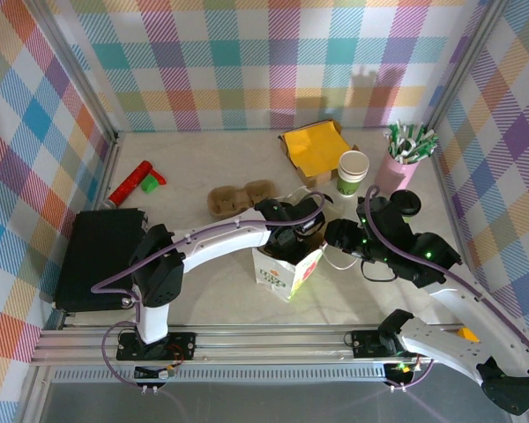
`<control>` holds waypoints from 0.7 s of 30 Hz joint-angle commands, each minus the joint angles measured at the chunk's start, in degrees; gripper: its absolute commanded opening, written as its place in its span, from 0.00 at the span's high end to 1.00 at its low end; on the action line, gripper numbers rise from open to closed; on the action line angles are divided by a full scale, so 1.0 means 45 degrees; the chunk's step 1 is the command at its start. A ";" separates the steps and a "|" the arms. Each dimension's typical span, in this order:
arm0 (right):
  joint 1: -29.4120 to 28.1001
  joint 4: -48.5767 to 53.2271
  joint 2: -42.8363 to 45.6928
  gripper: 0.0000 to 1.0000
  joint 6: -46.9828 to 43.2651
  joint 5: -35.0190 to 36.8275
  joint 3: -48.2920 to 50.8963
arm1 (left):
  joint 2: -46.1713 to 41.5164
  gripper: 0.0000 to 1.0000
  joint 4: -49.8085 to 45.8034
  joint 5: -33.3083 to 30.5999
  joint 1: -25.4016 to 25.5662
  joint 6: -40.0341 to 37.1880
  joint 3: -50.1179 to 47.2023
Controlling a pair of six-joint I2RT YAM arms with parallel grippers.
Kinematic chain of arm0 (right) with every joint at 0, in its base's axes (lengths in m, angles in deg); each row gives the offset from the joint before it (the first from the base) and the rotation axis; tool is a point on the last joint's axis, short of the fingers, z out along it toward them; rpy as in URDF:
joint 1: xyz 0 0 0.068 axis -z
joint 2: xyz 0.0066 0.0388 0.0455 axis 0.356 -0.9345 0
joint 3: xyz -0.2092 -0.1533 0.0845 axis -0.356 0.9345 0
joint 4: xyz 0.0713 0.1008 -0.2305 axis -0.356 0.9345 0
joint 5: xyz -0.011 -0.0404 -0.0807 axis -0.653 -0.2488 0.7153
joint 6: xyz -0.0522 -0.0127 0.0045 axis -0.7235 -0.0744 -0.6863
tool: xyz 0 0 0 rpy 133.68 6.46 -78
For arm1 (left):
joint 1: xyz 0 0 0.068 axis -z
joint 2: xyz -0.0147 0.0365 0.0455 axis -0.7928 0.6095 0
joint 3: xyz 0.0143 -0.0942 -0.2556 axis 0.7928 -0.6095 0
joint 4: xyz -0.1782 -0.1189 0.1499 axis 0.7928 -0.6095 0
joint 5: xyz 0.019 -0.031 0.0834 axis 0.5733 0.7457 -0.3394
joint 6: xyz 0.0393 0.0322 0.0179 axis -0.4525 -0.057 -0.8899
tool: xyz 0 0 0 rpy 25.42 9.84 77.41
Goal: Pack the takeout coffee
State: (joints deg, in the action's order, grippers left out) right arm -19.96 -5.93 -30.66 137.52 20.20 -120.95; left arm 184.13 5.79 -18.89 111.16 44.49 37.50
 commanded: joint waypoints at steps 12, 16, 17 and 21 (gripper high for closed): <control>0.0067 0.0091 0.0165 0.49 -0.0222 -0.0039 0.0112 | 0.0806 0.98 0.0478 0.0413 -0.0119 -0.0050 -0.0724; 0.0069 0.0071 0.0211 0.49 -0.0231 -0.0048 0.0150 | 0.1126 0.99 0.0712 0.0458 -0.0109 -0.0002 -0.1073; 0.0071 0.0051 0.0204 0.49 -0.0237 -0.0060 0.0170 | 0.1191 0.99 0.0801 0.0485 -0.0119 0.0028 -0.1179; 0.0067 -0.0002 0.0202 0.49 -0.0214 -0.0098 0.0210 | 0.1390 0.99 0.1020 0.0593 -0.0119 0.0106 -0.1357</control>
State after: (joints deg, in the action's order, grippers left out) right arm -19.96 -5.96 -30.53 137.31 20.18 -120.84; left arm 189.61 9.36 -17.23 111.16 44.53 32.10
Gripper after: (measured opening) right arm 0.514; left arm 0.048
